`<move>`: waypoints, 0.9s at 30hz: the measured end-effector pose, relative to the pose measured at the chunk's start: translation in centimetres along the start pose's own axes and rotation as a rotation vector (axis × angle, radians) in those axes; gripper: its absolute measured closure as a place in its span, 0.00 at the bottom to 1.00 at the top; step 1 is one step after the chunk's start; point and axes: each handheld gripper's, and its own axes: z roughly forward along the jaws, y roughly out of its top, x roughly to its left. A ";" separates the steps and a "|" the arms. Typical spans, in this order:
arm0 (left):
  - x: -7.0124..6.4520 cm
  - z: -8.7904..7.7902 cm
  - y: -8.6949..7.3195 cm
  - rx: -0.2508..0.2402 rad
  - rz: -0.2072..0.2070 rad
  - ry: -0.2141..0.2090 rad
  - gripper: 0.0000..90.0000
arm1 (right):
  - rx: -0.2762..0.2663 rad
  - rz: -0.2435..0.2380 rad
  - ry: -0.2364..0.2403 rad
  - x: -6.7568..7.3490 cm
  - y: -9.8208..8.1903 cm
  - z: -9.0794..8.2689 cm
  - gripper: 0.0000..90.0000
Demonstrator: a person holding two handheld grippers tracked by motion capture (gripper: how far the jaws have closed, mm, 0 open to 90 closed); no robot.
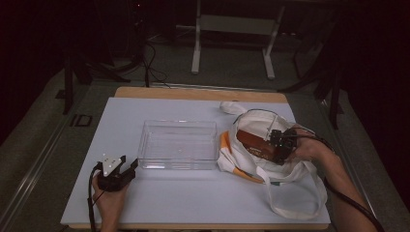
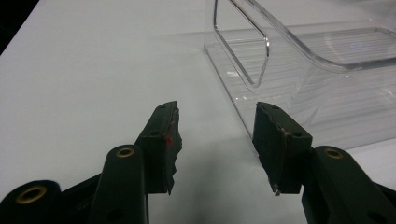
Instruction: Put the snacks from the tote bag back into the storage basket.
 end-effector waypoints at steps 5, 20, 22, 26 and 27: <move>0.0 0.0 0.0 0.001 0.001 0.000 0.57 | -0.014 0.011 0.009 0.0 -0.1 0.0 0.46; 0.0 0.0 0.0 0.000 0.001 0.000 0.57 | -0.015 0.015 0.012 0.1 -0.5 -0.6 0.47; 0.0 0.0 0.0 -0.001 0.002 0.001 0.57 | -0.014 0.016 0.018 0.2 -0.7 -0.7 0.47; 0.0 0.0 0.0 -0.001 0.002 0.001 0.57 | -0.014 0.016 0.022 0.2 -0.9 -0.9 0.47; 0.0 0.0 0.0 0.000 0.002 0.001 0.57 | -0.015 0.014 0.024 0.3 -1.0 -1.0 0.47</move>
